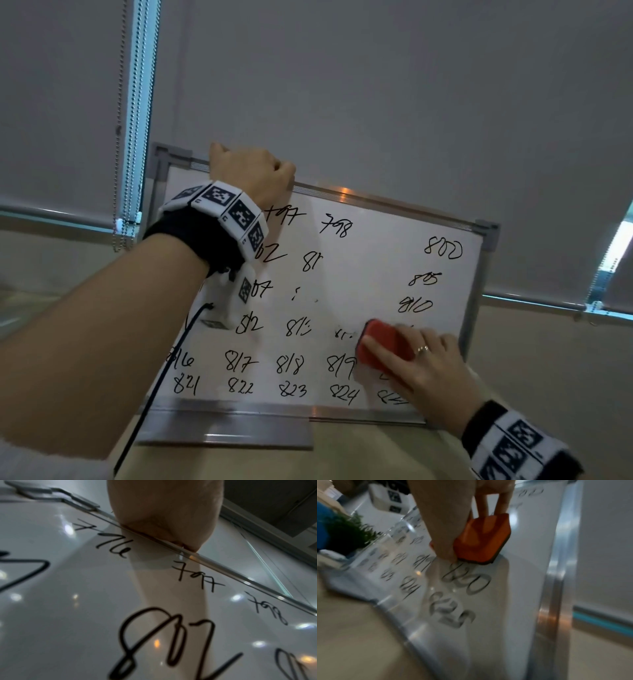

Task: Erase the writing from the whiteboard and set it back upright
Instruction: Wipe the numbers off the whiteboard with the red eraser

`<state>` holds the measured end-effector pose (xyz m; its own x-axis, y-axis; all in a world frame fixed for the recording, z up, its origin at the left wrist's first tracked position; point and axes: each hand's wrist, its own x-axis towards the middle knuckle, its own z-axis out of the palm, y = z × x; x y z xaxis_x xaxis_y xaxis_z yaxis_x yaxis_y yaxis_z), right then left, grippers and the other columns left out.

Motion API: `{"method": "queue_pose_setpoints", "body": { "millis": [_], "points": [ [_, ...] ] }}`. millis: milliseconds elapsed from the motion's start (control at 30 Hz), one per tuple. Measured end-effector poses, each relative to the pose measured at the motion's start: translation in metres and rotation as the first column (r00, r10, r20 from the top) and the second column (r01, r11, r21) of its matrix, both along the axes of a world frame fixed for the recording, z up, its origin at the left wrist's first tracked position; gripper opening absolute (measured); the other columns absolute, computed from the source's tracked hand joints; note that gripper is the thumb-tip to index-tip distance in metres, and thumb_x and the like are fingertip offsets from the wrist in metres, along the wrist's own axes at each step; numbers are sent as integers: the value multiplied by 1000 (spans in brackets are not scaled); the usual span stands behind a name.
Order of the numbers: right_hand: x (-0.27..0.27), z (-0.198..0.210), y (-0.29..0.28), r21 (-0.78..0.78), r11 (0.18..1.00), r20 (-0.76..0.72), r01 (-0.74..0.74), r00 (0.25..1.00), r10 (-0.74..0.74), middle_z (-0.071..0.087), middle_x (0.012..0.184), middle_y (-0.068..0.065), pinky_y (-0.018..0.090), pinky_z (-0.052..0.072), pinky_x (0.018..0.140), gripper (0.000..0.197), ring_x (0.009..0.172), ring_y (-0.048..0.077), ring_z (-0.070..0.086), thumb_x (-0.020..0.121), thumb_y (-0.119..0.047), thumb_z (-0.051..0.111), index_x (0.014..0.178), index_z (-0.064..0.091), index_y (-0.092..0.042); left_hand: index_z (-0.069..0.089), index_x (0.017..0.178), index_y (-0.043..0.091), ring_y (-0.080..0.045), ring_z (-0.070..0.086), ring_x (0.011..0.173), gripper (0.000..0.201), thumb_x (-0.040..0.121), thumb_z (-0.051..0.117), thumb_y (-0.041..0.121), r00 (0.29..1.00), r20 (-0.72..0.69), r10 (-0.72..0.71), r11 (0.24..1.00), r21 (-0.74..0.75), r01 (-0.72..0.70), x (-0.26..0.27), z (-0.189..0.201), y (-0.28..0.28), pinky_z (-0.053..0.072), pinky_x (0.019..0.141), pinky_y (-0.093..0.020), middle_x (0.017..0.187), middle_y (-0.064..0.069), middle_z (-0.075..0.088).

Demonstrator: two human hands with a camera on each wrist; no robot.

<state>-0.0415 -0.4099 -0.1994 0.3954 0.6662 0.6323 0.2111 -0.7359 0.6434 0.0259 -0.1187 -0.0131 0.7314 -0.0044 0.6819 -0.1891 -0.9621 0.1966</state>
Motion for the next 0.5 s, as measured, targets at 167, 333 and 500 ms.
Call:
{"method": "queue_pose_setpoints", "body": {
  "millis": [167, 333, 500],
  "points": [
    [15, 84, -19, 387, 917, 55, 94, 991, -125, 55, 104, 21, 48, 50, 65, 58, 78, 40, 57, 76, -44, 50, 132, 41, -33, 69, 82, 19, -24, 50, 75, 48, 91, 24, 33, 999, -35, -24, 1000, -2, 24, -1, 1, -1, 23, 101, -42, 78, -4, 64],
    [18, 85, -32, 476, 875, 19, 89, 994, -111, 54, 104, 22, 50, 50, 69, 63, 81, 38, 54, 76, -48, 48, 135, 41, -28, 70, 86, 22, -23, 47, 72, 46, 92, 25, 32, 999, -32, -23, 1000, -10, 23, -3, 1, 0, 23, 102, -41, 71, -1, 58],
    [1, 15, -40, -5, 1000, -2, -7, 1000, 7, 44, 109, 9, 38, 46, 61, 57, 81, 24, 41, 73, -35, 52, 129, 42, -32, 70, 87, 21, -24, 49, 76, 47, 93, 24, 31, 999, -53, -11, 1000, 10, 12, -2, 2, -1, 23, 101, -40, 80, -4, 63]
  ]
}}
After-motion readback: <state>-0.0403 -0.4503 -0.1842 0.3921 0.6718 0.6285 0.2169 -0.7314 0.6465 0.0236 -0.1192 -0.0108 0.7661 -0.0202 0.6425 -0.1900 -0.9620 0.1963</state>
